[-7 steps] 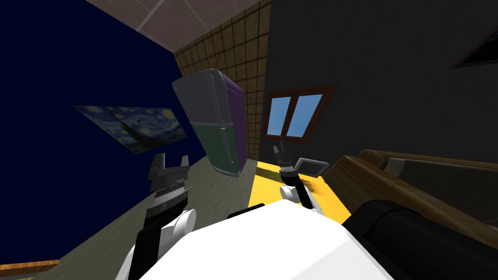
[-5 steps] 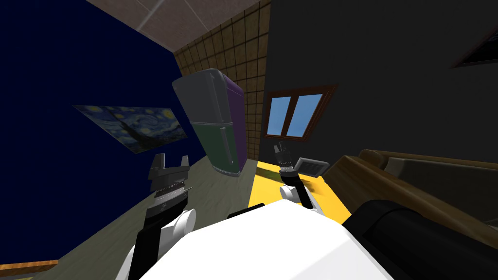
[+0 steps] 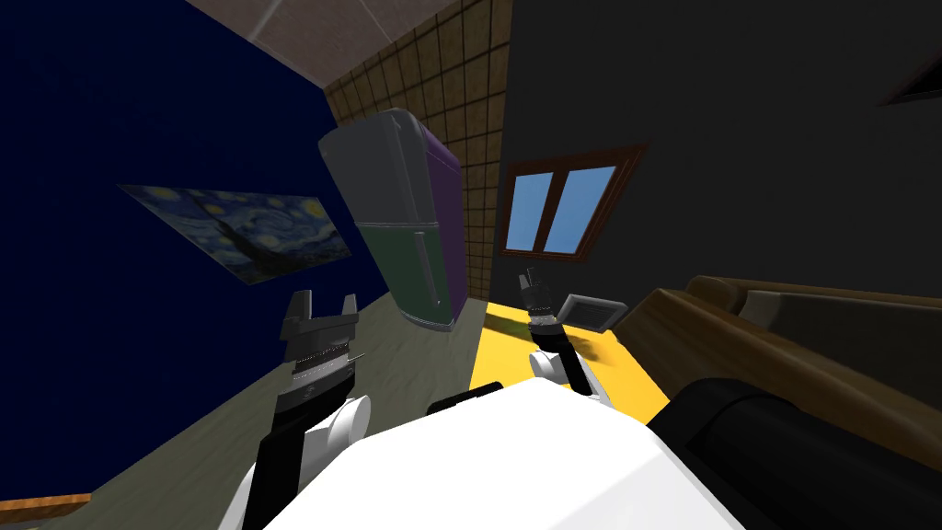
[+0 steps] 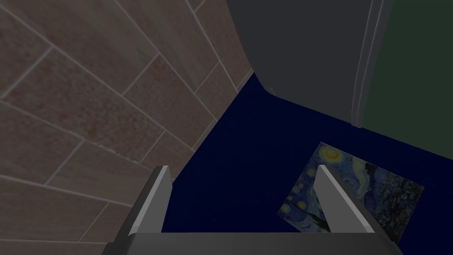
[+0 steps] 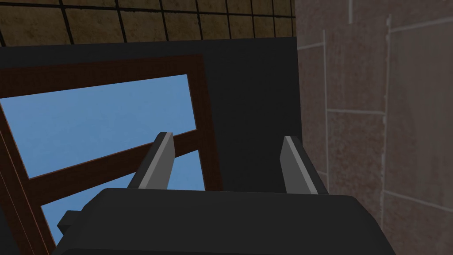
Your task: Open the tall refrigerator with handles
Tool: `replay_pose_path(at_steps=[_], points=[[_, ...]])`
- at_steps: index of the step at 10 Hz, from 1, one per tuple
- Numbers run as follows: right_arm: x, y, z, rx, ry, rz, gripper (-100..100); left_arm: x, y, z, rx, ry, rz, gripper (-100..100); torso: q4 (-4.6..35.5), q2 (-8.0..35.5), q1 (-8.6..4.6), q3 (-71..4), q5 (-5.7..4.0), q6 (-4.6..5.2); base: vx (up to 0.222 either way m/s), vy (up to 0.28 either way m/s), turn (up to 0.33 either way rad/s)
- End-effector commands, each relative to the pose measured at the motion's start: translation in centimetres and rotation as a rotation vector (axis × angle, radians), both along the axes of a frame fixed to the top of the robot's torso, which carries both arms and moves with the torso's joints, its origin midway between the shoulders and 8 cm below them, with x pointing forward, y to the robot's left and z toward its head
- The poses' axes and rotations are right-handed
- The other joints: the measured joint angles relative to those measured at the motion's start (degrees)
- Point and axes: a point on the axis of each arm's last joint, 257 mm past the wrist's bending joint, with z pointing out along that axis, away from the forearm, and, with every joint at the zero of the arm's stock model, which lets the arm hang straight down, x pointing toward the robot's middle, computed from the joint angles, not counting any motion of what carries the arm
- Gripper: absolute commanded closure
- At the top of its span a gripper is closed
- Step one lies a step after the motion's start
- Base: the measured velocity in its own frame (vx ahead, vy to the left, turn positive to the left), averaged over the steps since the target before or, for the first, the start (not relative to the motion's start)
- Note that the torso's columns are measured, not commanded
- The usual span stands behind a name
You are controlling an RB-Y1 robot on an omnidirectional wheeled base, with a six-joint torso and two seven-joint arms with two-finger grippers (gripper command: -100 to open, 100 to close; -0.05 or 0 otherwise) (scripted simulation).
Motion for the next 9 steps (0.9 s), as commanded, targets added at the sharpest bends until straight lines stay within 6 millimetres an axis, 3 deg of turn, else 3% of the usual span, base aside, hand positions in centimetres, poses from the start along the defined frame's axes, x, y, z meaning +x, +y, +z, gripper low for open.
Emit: replay_pose_path(at_steps=[1, 2, 3, 5, 9], points=[[0.0, 0.0, 0.0, 0.000, 0.000, 0.000, 0, 0.0, 0.0, 0.0, 0.000, 0.000, 0.000, 0, 4.23, 4.23, 0.00, -8.46, 0.00, 0.00, 0.000, 0.000, 0.000], [0.0, 0.0, 0.0, 0.000, 0.000, 0.000, 0, 0.0, 0.0, 0.0, 0.000, 0.000, 0.000, 0, 8.46, 8.46, 0.00, -16.91, 0.00, 0.00, 0.000, 0.000, 0.000], [0.0, 0.0, 0.0, 0.000, 0.000, 0.000, 0, 0.3, -0.6, 0.2, 0.037, 0.008, -0.020, -100, 12.69, 12.69, 0.00, -25.38, 0.00, 0.00, 0.019, 0.004, -0.008], [0.0, 0.0, 0.0, 0.000, 0.001, 0.000, 0, 0.8, -1.4, 0.5, 0.083, 0.017, -0.046, -100, 15.12, 15.09, 0.04, -30.48, 0.01, 0.00, 0.031, 0.008, -0.017], [0.0, 0.0, 0.0, 0.000, 0.001, 0.000, 0, 2.0, -2.7, 1.8, 0.139, 0.029, -0.080, -100, 15.35, 15.29, 0.05, -30.80, 0.01, 0.00, 0.066, 0.021, -0.029]])
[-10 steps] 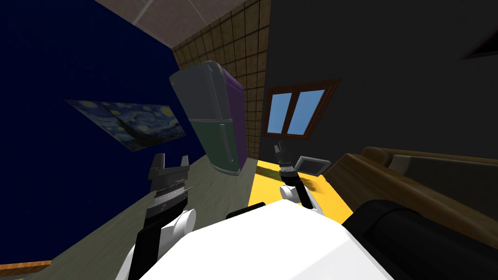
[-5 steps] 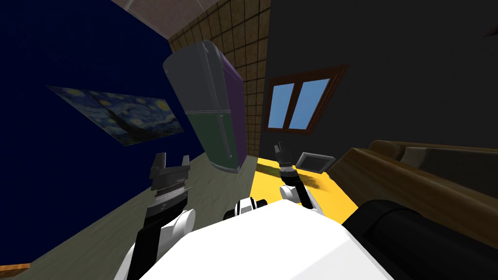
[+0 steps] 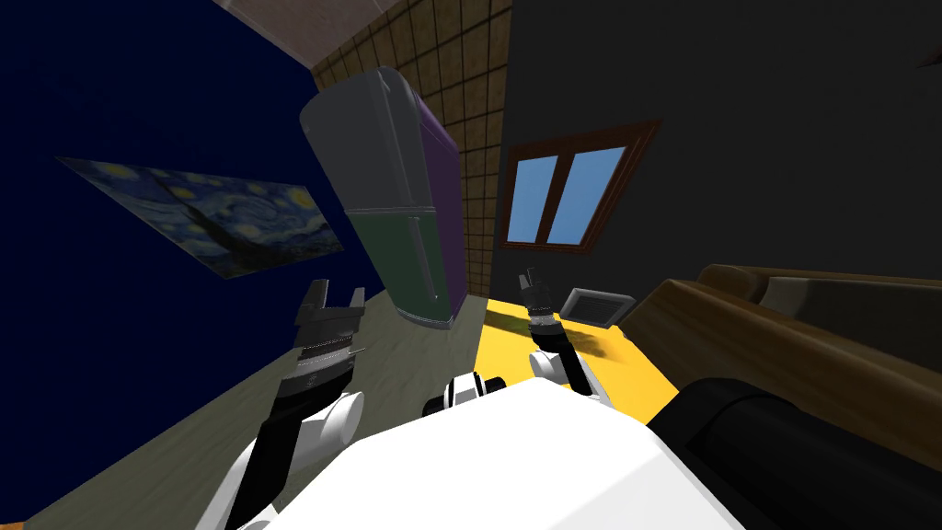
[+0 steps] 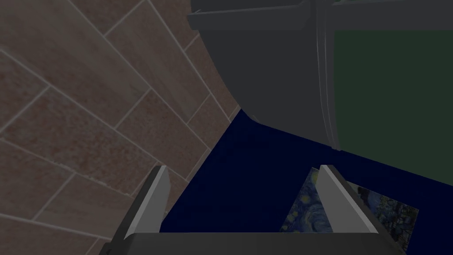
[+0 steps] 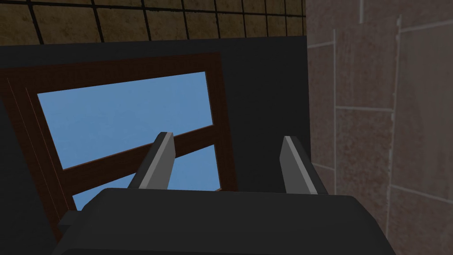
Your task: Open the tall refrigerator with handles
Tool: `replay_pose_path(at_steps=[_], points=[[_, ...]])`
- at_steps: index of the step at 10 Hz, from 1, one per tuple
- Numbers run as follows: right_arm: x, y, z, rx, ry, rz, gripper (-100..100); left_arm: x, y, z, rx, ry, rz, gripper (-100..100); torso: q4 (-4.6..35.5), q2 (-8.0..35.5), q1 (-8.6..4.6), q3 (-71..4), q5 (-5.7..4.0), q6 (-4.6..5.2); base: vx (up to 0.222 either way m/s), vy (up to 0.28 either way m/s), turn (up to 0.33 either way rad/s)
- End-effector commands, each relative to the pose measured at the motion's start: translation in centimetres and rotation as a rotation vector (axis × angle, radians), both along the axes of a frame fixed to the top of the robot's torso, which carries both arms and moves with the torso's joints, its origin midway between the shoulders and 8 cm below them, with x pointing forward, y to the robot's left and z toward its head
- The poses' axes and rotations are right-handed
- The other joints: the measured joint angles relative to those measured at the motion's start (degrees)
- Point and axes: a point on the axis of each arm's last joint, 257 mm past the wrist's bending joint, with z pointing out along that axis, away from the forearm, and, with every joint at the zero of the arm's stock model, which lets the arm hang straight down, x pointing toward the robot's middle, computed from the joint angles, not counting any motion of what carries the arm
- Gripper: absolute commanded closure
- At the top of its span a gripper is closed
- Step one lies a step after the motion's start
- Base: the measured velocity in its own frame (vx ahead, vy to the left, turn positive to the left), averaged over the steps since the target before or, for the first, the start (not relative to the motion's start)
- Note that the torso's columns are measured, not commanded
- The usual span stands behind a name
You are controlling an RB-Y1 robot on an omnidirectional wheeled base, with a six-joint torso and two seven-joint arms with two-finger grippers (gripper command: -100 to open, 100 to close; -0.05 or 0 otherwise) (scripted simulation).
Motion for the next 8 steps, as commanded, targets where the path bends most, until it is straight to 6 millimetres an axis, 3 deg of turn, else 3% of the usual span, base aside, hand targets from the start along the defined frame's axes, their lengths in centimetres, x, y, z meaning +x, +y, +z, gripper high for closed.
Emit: replay_pose_path(at_steps=[1, 7, 8], points=[[0.0, 0.0, 0.0, 0.000, 0.000, 0.000, 0, 0.8, -0.9, 1.0, 0.027, 0.007, -0.017, -100, 0.00, -0.01, -0.03, -0.01, -0.01, 0.00, 0.093, 0.019, -0.033], [0.0, 0.0, 0.0, 0.000, 0.000, 0.000, 0, 2.8, -2.8, 4.3, 0.058, 0.007, -0.043, -100, 0.02, 0.07, 0.00, 0.04, 0.00, 0.00, 0.108, 0.029, -0.045], [0.0, 0.0, 0.0, 0.000, 0.000, 0.000, 0, 3.0, -2.8, 4.1, 0.057, 0.016, -0.041, -100, 0.02, 0.08, -0.04, 0.05, -0.01, 0.00, 0.076, 0.022, -0.018]])
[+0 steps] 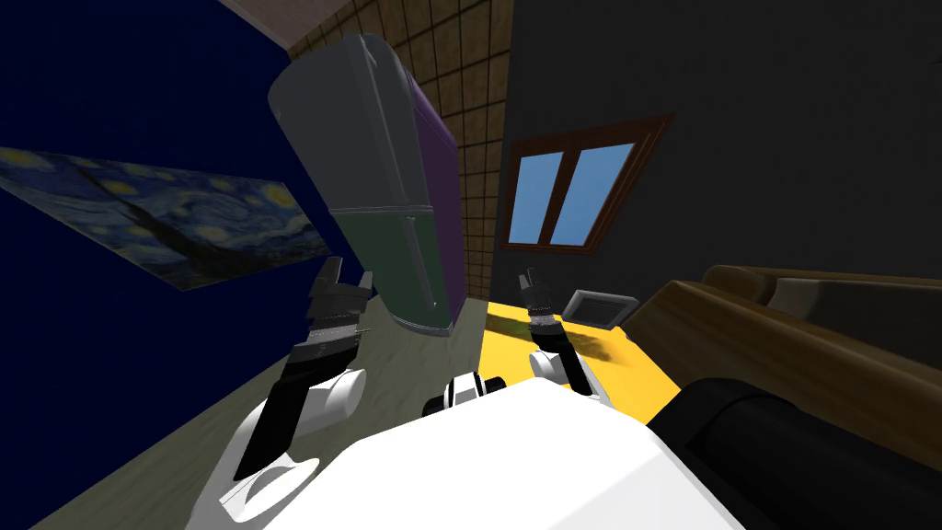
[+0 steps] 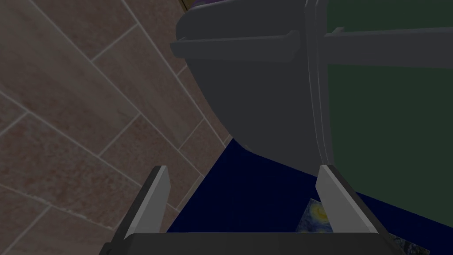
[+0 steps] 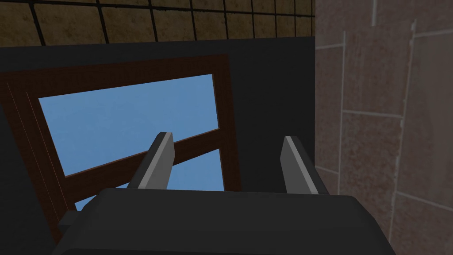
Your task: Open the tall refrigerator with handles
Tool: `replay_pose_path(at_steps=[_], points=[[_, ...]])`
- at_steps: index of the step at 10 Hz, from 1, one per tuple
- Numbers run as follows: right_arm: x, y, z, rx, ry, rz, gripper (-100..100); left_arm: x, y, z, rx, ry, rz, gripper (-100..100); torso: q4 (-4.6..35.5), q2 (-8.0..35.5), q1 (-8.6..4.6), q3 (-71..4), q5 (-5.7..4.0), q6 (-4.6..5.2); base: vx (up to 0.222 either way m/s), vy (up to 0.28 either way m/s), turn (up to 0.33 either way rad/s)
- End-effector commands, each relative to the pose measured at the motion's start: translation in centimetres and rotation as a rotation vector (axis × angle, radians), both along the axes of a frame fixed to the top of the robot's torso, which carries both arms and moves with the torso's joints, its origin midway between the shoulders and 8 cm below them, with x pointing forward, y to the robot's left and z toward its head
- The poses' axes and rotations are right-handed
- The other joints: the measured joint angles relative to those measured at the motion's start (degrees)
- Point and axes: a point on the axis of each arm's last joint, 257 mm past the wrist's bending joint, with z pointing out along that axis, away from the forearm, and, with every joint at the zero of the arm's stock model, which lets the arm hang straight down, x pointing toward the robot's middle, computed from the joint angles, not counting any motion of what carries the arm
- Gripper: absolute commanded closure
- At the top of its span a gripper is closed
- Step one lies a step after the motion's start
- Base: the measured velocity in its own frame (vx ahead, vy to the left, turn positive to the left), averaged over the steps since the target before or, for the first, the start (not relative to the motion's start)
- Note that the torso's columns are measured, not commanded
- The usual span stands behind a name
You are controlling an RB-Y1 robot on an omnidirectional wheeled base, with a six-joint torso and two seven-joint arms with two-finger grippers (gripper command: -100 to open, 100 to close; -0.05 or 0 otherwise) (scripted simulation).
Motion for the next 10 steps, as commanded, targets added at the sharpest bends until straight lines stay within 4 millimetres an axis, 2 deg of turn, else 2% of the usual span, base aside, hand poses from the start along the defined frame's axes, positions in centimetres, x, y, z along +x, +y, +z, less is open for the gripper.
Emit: replay_pose_path(at_steps=[1, 10], points=[[0.0, 0.0, 0.0, 0.000, 0.000, 0.000, 0, 0.7, -0.6, 0.7, 0.003, 0.013, -0.002, -100, 0.02, 0.09, -0.06, 0.05, -0.02, -0.01, 0.072, 0.017, -0.028], [0.0, 0.0, 0.0, 0.000, 0.000, 0.000, 0, 3.7, -2.3, 3.9, 0.004, 0.052, -0.011, -100, 0.00, -0.03, 0.00, -0.01, 0.00, 0.01, 0.100, 0.031, -0.043]])
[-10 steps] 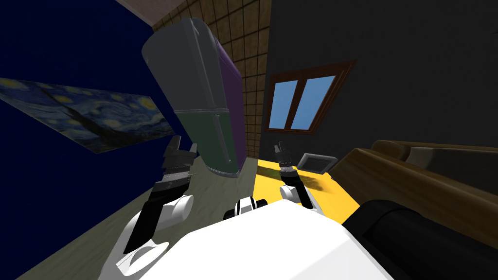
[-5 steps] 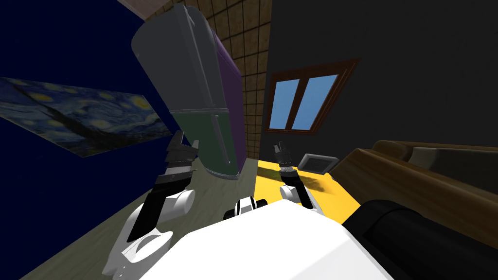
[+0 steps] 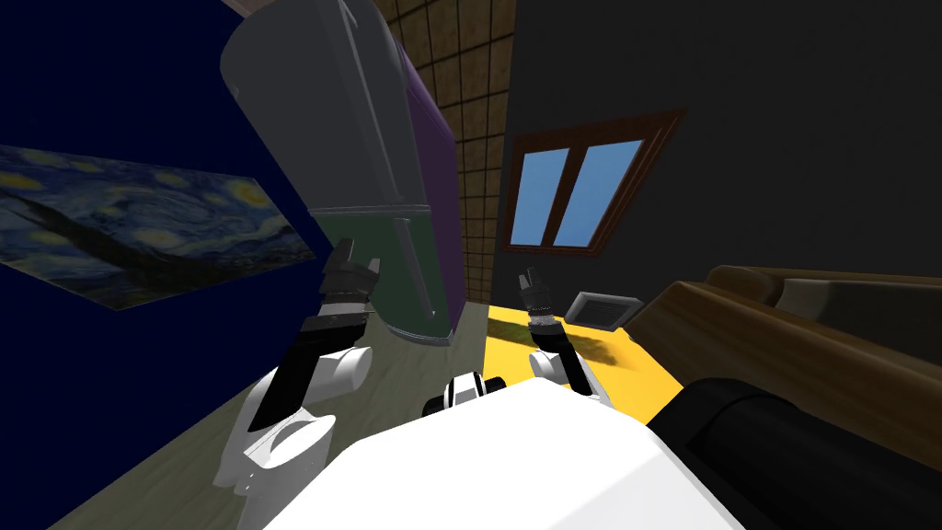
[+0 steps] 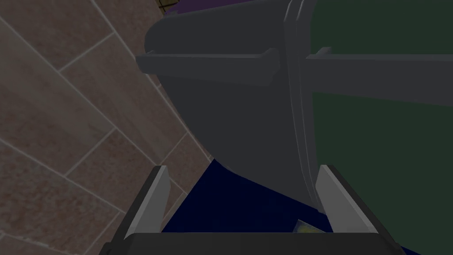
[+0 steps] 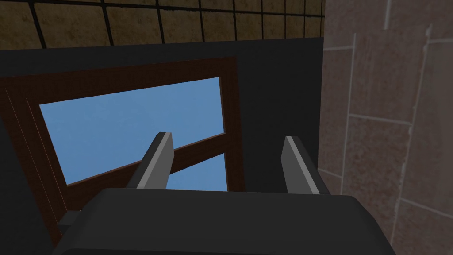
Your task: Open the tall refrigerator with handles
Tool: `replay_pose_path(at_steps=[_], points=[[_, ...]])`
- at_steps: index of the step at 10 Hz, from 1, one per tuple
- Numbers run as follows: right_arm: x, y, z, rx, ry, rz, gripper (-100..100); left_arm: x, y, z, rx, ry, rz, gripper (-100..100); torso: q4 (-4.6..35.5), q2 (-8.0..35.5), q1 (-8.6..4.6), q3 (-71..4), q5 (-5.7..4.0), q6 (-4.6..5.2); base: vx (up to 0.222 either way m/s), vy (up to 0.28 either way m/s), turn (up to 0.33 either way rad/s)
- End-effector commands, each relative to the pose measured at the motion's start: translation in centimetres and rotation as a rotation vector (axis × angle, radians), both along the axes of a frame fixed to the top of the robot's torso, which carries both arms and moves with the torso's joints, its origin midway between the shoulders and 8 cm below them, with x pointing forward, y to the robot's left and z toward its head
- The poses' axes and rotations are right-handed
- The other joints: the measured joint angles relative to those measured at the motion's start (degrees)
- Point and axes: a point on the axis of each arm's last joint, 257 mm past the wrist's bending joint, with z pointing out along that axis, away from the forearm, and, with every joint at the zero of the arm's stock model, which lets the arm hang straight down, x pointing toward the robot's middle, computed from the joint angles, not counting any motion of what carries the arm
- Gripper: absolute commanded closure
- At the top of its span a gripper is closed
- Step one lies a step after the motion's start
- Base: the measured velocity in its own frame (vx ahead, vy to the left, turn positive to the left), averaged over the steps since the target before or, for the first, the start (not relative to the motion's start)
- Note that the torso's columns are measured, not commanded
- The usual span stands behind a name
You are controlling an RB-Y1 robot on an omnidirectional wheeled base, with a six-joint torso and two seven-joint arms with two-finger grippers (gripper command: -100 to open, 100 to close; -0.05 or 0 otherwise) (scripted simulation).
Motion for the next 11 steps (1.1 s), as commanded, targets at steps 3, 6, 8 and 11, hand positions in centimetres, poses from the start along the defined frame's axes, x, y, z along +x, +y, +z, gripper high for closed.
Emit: replay_pose_path(at_steps=[3, 6, 8, 11], points=[[0.0, 0.0, 0.0, 0.000, 0.000, 0.000, 0, 1.9, -0.9, 1.3, 0.005, 0.034, -0.001, -100, 0.03, 0.11, -0.01, 0.07, -0.01, 0.00, 0.100, 0.041, -0.042], [0.0, 0.0, 0.0, 0.000, 0.000, 0.000, 0, 2.6, -1.1, 1.3, 0.008, 0.059, 0.002, -100, 0.02, 0.08, -0.05, 0.05, -0.02, 0.00, 0.074, 0.026, -0.024], [0.0, 0.0, 0.0, 0.000, 0.000, 0.000, 0, 3.3, -1.7, 2.4, 0.017, 0.067, 0.001, -100, 0.01, 0.02, 0.00, 0.01, -0.01, 0.00, 0.091, 0.033, -0.052], [0.0, 0.0, 0.0, 0.000, 0.000, 0.000, 0, 4.0, -2.2, 3.2, 0.028, 0.088, 0.005, -100, 0.01, 0.03, 0.00, 0.01, 0.00, 0.00, 0.096, 0.035, -0.040]])
